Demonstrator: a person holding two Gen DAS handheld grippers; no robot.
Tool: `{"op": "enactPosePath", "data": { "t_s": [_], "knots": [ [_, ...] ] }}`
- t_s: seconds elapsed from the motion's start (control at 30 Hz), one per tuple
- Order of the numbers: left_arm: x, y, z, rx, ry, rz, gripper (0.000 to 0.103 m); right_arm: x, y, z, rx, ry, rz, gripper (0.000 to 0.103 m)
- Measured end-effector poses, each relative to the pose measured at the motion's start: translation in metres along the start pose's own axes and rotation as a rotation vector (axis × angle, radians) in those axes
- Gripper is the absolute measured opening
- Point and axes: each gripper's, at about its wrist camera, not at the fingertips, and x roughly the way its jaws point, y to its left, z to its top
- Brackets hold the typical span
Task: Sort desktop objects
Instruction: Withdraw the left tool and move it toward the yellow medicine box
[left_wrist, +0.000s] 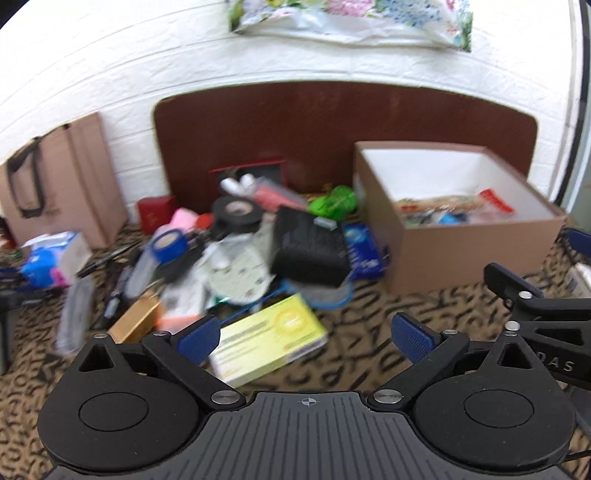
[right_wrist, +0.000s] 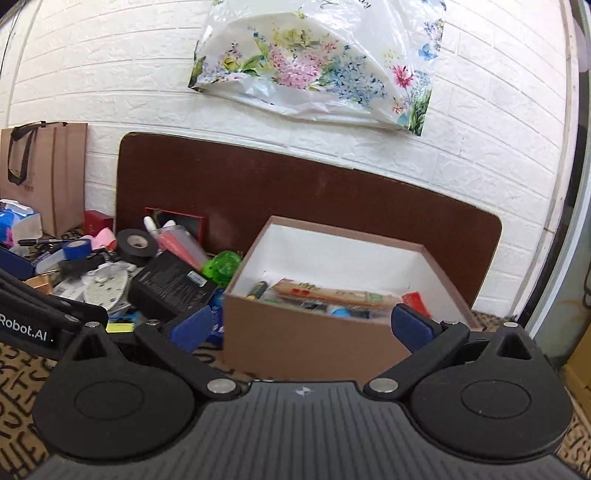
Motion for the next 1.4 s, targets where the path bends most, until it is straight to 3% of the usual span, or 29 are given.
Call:
{"op": "enactPosePath", "data": {
  "t_s": [0.37, 0.83, 1.4],
  "knots": [
    [-0.015, 0.046, -0.034, -0.067, 0.046, 0.067, 0.103, -0.019, 0.035, -0.033, 0.095, 0.061, 0.096, 0.103],
    [-0.026, 0.071, -0.044, -0.093, 0.041, 0.085, 0.103, -0.03, 0.06, -0.027, 0.067, 0.048, 0.129, 0.103],
    [0.016, 0.082, -0.045, -0.113, 0.133, 0.08, 0.103, -0.002, 0.075, -0.028, 0.051, 0.11, 0.162, 0.103]
  ]
}}
